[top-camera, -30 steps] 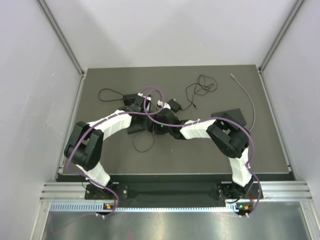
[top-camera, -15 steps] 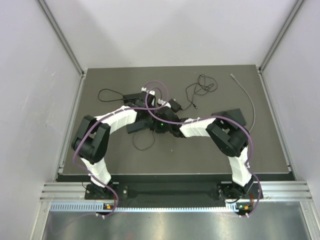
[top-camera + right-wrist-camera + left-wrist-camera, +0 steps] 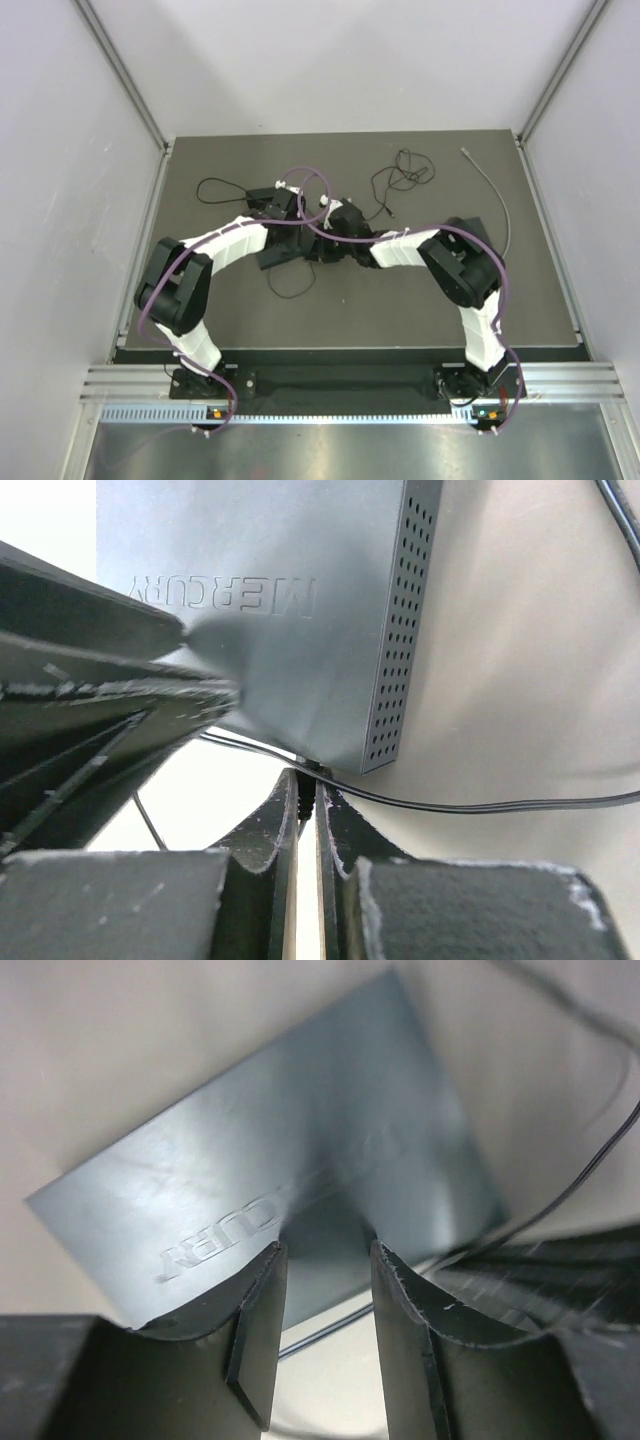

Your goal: Pull the plug from the switch port

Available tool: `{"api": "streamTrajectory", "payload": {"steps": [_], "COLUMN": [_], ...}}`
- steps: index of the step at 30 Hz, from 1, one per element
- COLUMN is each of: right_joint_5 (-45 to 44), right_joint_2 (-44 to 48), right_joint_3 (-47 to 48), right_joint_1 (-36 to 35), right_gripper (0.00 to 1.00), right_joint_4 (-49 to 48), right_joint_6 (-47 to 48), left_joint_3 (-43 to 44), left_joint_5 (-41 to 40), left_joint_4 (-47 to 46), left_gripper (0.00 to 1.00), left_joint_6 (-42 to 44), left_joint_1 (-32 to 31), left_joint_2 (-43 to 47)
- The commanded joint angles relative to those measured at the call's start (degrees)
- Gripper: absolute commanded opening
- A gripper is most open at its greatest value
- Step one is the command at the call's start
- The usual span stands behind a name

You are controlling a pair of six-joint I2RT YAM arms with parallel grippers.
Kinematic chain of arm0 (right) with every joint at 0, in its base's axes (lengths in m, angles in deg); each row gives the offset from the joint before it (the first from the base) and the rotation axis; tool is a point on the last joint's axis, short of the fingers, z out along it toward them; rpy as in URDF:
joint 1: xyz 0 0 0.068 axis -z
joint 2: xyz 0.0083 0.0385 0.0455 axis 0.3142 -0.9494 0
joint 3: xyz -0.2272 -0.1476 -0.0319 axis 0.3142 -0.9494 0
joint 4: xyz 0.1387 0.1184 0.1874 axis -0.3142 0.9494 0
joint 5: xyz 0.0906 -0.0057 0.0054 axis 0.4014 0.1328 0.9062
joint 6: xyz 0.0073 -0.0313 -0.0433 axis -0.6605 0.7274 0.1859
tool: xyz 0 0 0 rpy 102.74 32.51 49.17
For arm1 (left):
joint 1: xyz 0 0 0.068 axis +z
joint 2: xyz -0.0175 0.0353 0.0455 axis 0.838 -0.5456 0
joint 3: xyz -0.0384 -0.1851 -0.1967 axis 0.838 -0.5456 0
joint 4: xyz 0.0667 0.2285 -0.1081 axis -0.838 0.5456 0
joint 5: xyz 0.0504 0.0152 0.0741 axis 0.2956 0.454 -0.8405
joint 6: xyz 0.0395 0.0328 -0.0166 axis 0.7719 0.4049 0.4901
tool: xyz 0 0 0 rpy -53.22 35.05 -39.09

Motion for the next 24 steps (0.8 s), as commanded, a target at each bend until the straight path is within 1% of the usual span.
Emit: {"api": "streamTrajectory", "payload": {"steps": [1,5,6,7,8,11,17,20,24], "right_joint_5": [7.0,13.6,14.5,16.2,16.9,19.4,20.7,22.2,22.2], "right_joint_2": [1.4,0.5,0.1,-0.8,-1.3,-2.6,-3.2,-3.5,-3.2], "right_joint_3": [0.2,1.7,3.1,4.0,4.9,6.4,6.7,6.6,6.7], "right_joint_1": [4.6,7.2,7.4,7.5,7.5,7.6,7.8,8.1,8.3], "right_gripper": [0.00,0.00,0.00,0.00,0.00,0.00,0.00,0.00,0.00], "right_joint_4": [3.4,6.3,8.4,9.8,10.6,10.8,9.9,8.6,8.4], "right_joint_6": [7.6,11.3,11.9,13.1,13.4,12.9,12.7,11.5,11.3], "left_joint_3": [-0.7,3.2,3.4,3.0,2.4,-0.7,-2.8,-5.3,-5.4], "left_joint_5": [2.6,3.9,4.2,6.3,6.9,8.7,9.3,10.5,7.6], "left_joint_4": [7.3,10.8,11.6,11.2,10.2,5.7,1.1,-3.5,-4.5], "left_gripper": [0.45,0.48,0.48,0.48,0.49,0.51,0.52,0.52,0.52], "left_joint_6": [4.9,9.8,11.5,12.6,14.7,16.9,19.3,19.8,19.4], "left_joint_1": [0.7,0.7,0.7,0.6,0.5,0.5,-0.4,-0.7,-0.7], "left_joint_2": [1.8,0.2,0.0,0.3,0.8,3.5,4.7,5.5,3.2]}}
